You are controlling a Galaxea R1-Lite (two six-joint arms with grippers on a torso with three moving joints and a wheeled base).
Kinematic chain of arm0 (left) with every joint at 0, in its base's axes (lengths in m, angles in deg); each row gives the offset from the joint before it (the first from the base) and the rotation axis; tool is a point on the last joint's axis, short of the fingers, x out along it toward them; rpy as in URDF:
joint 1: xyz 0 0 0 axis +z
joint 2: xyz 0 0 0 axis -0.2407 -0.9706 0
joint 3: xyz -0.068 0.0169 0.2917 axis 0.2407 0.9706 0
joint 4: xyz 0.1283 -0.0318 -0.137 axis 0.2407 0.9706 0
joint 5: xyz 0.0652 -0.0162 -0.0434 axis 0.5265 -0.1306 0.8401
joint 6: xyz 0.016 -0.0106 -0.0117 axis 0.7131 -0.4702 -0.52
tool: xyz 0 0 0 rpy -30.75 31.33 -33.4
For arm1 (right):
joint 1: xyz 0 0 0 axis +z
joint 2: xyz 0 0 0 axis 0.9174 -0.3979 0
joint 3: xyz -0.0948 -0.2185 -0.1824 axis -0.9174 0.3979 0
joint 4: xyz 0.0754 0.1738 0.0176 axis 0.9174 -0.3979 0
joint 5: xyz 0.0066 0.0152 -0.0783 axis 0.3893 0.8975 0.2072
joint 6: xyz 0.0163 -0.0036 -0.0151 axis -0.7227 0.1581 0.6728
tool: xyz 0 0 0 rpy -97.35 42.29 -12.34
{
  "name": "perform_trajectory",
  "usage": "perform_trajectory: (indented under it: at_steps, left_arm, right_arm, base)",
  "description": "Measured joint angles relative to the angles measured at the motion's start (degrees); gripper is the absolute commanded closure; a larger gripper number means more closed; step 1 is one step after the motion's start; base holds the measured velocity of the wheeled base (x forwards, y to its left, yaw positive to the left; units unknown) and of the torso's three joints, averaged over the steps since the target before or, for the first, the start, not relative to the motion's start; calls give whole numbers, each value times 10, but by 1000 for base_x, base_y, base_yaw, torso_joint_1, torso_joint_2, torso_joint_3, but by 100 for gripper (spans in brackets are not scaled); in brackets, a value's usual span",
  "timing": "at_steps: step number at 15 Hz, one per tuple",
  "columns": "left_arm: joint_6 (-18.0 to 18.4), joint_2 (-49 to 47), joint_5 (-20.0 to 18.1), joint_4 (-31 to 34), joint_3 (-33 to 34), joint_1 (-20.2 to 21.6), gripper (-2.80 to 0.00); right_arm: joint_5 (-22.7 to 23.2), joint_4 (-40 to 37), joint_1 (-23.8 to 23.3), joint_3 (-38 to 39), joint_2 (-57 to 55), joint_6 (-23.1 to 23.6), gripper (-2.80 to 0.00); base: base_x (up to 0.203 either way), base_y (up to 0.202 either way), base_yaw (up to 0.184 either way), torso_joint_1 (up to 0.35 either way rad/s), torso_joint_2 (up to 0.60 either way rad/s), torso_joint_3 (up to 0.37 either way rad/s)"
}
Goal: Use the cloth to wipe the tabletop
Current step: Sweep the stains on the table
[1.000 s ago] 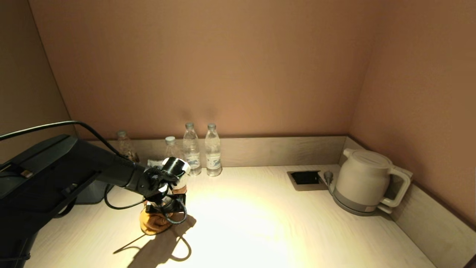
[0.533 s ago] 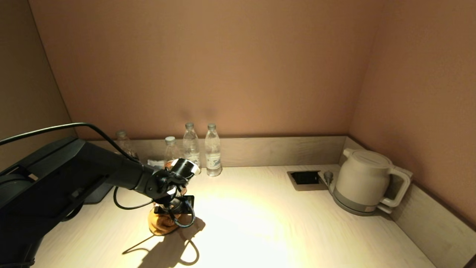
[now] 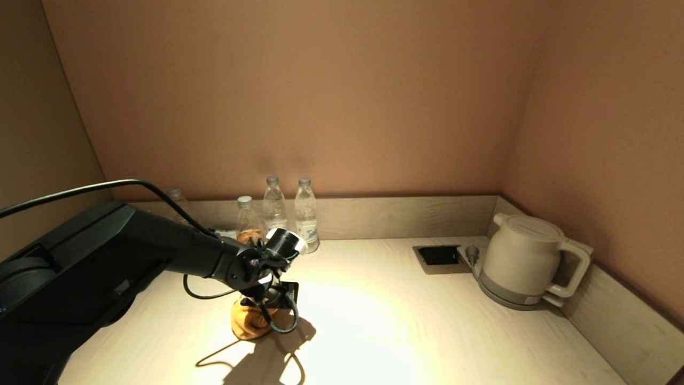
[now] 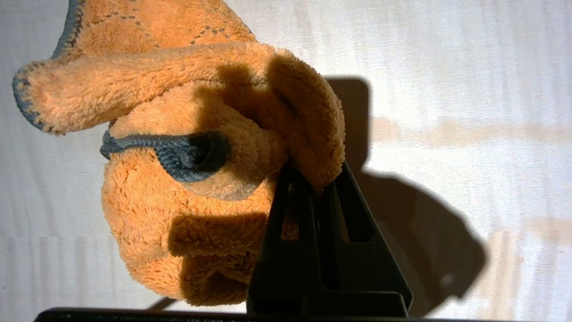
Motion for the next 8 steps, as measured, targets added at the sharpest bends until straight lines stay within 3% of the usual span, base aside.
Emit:
perform_trajectory:
  at_steps: [8]
  left_arm:
    - [22,-23,0,0,-32,-37,0]
  right_arm:
    - [0,0,0,0,0,0,0]
  base:
    - [0,0,0,0,0,0]
